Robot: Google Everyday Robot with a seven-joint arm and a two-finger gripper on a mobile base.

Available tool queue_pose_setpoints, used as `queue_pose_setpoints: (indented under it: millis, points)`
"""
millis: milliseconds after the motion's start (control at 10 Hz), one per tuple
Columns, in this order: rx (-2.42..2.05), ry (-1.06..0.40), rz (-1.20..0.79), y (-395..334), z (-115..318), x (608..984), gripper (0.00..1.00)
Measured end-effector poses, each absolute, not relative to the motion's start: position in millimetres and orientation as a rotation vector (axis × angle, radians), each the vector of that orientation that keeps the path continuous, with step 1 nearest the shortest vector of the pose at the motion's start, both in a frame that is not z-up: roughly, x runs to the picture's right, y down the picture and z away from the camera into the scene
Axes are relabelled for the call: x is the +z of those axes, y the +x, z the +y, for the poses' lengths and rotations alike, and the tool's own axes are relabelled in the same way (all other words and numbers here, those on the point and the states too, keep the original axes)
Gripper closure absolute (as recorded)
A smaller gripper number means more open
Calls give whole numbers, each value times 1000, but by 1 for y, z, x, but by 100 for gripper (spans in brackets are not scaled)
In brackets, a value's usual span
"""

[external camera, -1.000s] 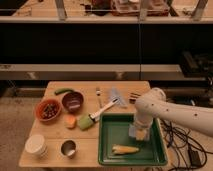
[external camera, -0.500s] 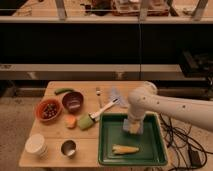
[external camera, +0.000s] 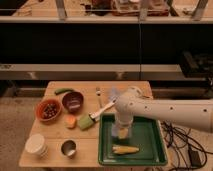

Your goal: Wipe tray with sponge

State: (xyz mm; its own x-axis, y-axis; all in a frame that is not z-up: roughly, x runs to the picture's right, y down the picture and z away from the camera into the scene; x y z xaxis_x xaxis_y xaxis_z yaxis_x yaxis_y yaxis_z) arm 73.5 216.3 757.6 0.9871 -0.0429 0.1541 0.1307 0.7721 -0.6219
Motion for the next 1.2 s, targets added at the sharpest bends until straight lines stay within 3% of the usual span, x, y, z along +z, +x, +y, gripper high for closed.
queue_pose_setpoints:
  millis: [700,1200]
  points:
    - [-53,-690,-101,148,237,725,69]
    - [10,-659,-69,158,200,757,69]
